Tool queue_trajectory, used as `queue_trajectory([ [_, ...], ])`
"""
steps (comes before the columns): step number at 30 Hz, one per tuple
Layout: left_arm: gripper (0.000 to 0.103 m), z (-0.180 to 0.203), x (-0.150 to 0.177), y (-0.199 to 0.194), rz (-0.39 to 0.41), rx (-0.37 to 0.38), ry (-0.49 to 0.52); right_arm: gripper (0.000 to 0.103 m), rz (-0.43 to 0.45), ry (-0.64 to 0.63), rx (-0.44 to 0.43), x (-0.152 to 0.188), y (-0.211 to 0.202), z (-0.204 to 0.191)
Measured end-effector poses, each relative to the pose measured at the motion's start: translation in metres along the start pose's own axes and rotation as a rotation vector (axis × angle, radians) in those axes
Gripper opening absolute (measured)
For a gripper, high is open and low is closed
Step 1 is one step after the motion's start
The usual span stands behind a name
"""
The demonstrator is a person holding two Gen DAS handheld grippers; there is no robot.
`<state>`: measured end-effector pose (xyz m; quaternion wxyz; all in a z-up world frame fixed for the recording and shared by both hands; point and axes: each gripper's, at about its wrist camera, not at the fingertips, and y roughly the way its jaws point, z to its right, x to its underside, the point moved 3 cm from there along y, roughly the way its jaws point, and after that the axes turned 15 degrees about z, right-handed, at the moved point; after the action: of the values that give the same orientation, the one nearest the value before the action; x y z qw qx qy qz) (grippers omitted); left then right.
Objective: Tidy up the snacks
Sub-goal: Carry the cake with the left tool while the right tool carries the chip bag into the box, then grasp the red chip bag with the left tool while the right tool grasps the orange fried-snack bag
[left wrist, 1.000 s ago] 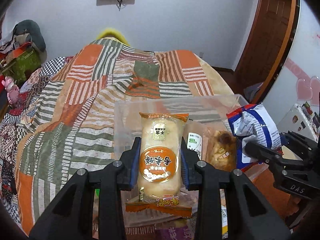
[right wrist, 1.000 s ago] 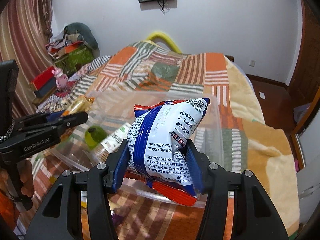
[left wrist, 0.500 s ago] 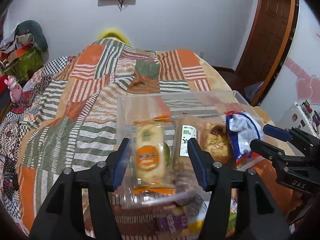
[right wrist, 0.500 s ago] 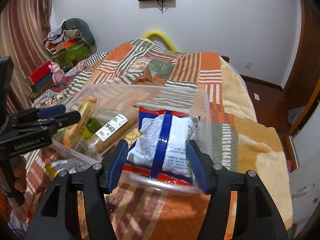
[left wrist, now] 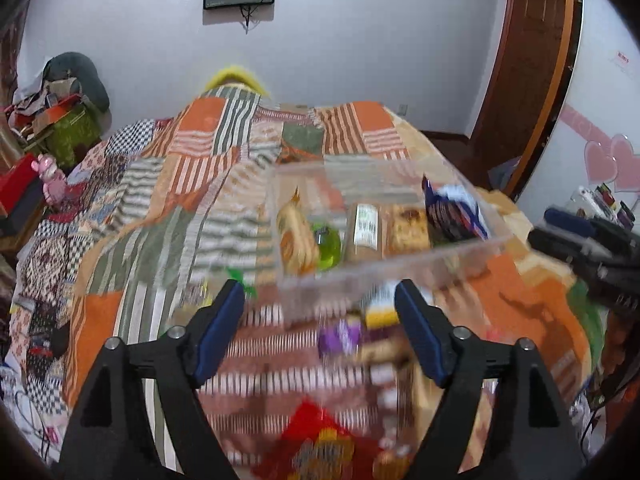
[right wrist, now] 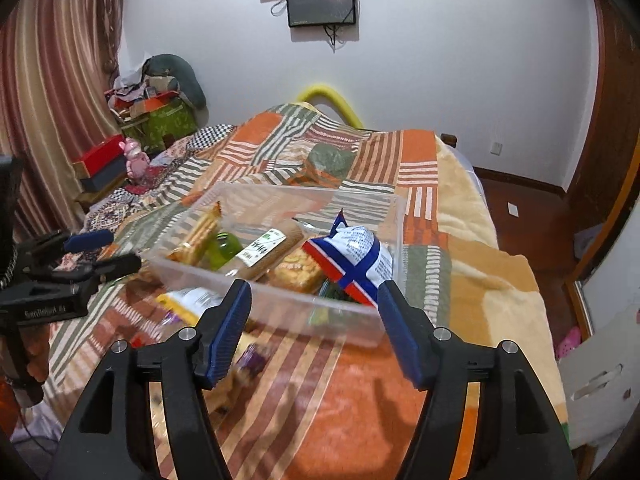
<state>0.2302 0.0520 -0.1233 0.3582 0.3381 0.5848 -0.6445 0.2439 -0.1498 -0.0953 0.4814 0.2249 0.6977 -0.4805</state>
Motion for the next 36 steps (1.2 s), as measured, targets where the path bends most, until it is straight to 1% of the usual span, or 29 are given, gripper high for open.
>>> queue_trajectory([
  [6,0.081,0.004,0.048,-0.021,-0.095,0.019,0.004,0.064,-0.003,0.002,-0.014,0.010,-0.017,-0.006],
  [10,0.081,0.012,0.078,-0.032,-0.146,0.054,-0.001,0.064,-0.018,0.009,-0.019,0.018,-0.019,-0.009],
  [13,0.082,0.021,0.093,-0.040,-0.156,0.063,0.017,0.064,-0.029,0.016,-0.021,0.023,-0.020,-0.013],
  [16,0.087,0.029,0.106,-0.048,-0.149,0.078,0.040,0.064,-0.041,0.026,-0.029,0.026,-0.019,-0.018],
  [19,0.087,0.030,0.114,-0.051,-0.147,0.047,0.099,0.064,-0.047,0.024,-0.037,0.030,-0.021,-0.024],
  [22,0.088,0.018,0.120,-0.052,-0.150,0.008,0.110,0.064,-0.050,0.016,-0.046,0.032,-0.021,-0.030],
  [27,0.088,-0.022,0.126,-0.049,-0.168,-0.084,0.052,0.064,-0.059,0.007,-0.054,0.035,-0.017,-0.038],
  [30,0.088,-0.046,0.128,-0.049,-0.189,-0.123,-0.014,0.064,-0.063,0.001,-0.055,0.036,-0.016,-0.041],
  [32,0.088,-0.058,0.126,-0.054,-0.187,-0.110,-0.086,0.064,-0.063,-0.007,-0.054,0.037,-0.015,-0.043],
  [36,0.088,-0.067,0.125,-0.061,-0.204,-0.047,-0.183,0.064,-0.065,-0.007,-0.063,0.037,-0.013,-0.045],
])
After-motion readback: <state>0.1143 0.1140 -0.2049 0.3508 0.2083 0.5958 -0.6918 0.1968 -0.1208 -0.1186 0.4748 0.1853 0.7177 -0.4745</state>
